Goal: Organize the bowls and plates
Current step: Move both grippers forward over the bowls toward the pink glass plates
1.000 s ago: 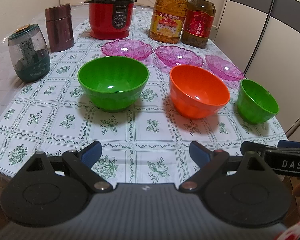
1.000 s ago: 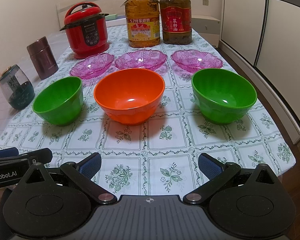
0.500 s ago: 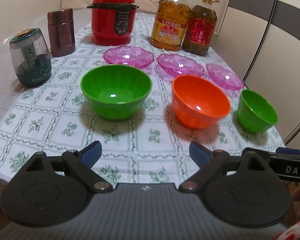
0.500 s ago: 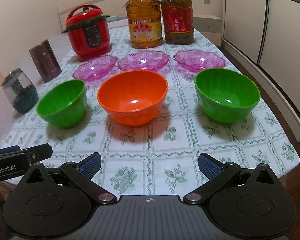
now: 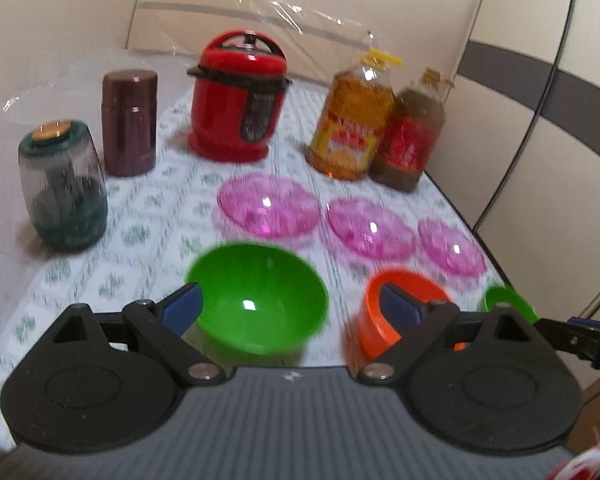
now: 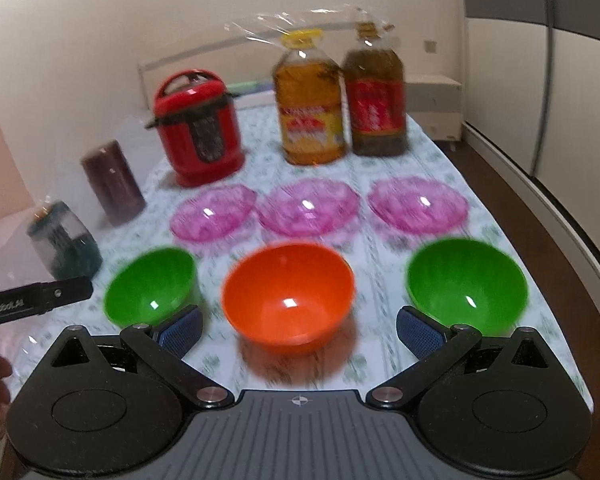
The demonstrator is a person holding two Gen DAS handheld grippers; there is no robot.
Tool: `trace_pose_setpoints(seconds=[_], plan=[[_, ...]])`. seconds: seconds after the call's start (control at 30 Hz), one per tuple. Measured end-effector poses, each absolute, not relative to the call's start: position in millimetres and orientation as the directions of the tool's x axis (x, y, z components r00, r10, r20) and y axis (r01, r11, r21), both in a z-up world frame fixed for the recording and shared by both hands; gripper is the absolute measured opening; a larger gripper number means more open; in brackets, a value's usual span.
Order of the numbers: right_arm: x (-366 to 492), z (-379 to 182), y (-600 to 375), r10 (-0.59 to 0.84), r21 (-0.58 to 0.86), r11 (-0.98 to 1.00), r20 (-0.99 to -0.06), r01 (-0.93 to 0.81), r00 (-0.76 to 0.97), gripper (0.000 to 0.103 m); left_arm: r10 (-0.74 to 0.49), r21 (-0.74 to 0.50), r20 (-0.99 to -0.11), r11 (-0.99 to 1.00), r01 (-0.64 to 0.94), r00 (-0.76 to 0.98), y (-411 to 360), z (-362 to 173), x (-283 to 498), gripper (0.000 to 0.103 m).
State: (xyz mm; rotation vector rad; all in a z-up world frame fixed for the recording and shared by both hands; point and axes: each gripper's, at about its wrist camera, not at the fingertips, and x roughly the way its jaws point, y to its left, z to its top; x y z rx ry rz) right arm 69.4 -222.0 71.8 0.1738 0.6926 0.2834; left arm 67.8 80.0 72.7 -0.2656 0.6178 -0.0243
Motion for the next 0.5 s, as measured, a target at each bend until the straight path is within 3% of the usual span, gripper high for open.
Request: trace_pose_setpoints(seconds=[0.2,0.33,0.5], plan=[[134,83,-204,0.385,0.330,0.918,-0.606,-0.220,0.696,0.103,-0.096,-0.288,-0.553,0.954,-0.082,0.828,116,84,117,0.094],[194,73,-189,0.446,0.456,0.876,-0.644,-0.156,0.622,0.102,-0.111,-0.272,-0.543,0.961,-0.049,0.833,131,86,161,0.094],[254,57,-166,0.479,0.534,0.841,-0.656,-0.090,0.584,0.102,-0.142,-0.253,-0.609,0.967,-0.021,0.780,141,72,228,0.094]])
